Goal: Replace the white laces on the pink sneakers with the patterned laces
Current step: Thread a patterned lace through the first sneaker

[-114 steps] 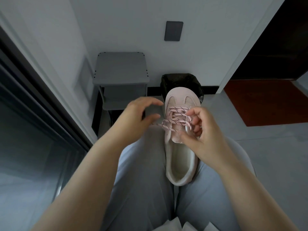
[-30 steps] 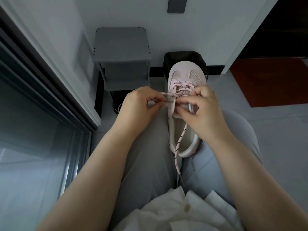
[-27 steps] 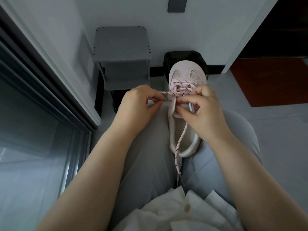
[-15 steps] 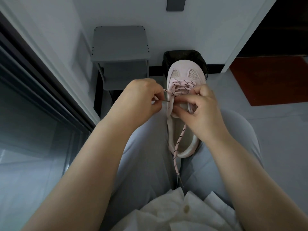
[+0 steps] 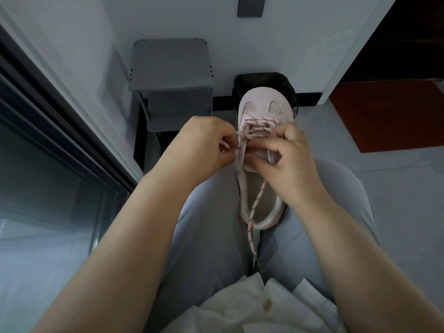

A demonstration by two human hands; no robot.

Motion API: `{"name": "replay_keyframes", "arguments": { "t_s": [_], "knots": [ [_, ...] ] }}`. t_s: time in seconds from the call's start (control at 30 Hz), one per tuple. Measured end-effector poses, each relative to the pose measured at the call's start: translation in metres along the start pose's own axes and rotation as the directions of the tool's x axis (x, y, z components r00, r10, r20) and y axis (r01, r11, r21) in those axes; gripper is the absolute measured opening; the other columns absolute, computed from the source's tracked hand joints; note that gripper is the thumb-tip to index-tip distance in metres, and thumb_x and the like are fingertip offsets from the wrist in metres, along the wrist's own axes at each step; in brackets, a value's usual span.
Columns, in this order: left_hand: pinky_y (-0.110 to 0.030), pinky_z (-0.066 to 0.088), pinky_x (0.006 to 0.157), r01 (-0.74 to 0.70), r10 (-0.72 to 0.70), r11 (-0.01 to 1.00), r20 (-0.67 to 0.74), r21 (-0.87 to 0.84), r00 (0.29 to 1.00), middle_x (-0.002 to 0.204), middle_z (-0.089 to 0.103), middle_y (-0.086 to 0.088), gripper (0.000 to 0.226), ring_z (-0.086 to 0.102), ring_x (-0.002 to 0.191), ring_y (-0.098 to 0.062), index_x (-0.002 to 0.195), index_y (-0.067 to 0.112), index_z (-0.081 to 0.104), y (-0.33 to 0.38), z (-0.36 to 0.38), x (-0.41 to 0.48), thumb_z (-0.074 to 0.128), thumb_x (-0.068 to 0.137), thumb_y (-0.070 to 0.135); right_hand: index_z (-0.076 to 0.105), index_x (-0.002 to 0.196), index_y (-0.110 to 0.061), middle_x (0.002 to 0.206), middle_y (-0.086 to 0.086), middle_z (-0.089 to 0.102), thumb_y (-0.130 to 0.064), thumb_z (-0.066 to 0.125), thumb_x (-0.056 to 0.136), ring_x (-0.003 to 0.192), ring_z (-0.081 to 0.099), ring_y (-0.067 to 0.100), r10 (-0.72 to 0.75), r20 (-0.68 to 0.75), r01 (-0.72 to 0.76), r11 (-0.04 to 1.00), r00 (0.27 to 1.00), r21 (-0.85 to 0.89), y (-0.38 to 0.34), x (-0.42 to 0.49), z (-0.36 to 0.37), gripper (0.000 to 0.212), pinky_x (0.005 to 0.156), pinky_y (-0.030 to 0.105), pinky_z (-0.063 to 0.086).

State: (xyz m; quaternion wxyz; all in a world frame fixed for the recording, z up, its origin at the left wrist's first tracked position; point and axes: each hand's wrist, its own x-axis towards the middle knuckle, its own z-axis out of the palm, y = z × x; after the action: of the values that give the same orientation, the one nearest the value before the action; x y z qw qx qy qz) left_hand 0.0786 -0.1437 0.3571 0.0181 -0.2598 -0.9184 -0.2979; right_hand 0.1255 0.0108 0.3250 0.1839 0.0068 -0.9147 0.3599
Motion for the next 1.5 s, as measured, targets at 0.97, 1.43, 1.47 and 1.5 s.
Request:
{"name": "replay_keyframes", "arguments": {
  "t_s": [0.97,1.43,1.47,1.5],
  "knots": [
    [-0.022,0.026,0.092,-0.025,-0.031,0.979,-0.266,-0.201,0.963,0.112,0.037,0.011,0.056,0.035,0.104,-0.009,0.117,0.037,0.037,0.007,0.033,-0.012,0.059,0.066,0.046,0.047,0.079,-0.017,0.061,-0.008,0.051,-0.017,0.039,0.096,0.051,0.044,0.005,0.466,-0.235,0.148,0.217,0.853,0.965,0.025,0.012,-0.109,0.019,0.063,0.021,0.047],
    [-0.026,0.028,0.083,-0.396,0.397,0.915,-0.003,-0.077,0.918,0.095,0.037,0.011,0.012,0.032,0.087,-0.01,0.08,0.039,0.069,0.0,0.04,-0.01,0.067,0.069,0.034,0.054,0.079,-0.019,0.053,-0.015,0.044,-0.018,0.053,0.088,0.049,0.035,0.003,0.281,-0.184,-0.07,0.7,0.942,0.71,0.018,0.011,-0.072,0.01,0.052,0.016,0.035],
    [-0.023,0.028,0.084,-0.353,0.35,0.92,-0.051,-0.169,0.935,0.092,0.037,0.015,0.009,0.034,0.087,-0.007,0.079,0.038,0.069,0.0,0.037,-0.009,0.067,0.07,0.037,0.058,0.079,-0.021,0.053,-0.016,0.049,-0.016,0.056,0.089,0.05,0.039,0.0,0.245,-0.177,-0.072,0.752,0.953,0.655,0.016,0.009,-0.072,0.011,0.053,0.015,0.037],
    [-0.018,0.029,0.087,-0.292,0.278,0.91,-0.09,-0.296,0.956,0.089,0.04,0.016,0.008,0.038,0.089,-0.004,0.079,0.036,0.068,-0.002,0.034,-0.007,0.066,0.072,0.038,0.061,0.081,-0.022,0.055,-0.017,0.055,-0.011,0.059,0.088,0.052,0.044,-0.002,0.197,-0.167,-0.062,0.805,0.966,0.59,0.015,0.008,-0.072,0.013,0.056,0.013,0.038]
  ]
}}
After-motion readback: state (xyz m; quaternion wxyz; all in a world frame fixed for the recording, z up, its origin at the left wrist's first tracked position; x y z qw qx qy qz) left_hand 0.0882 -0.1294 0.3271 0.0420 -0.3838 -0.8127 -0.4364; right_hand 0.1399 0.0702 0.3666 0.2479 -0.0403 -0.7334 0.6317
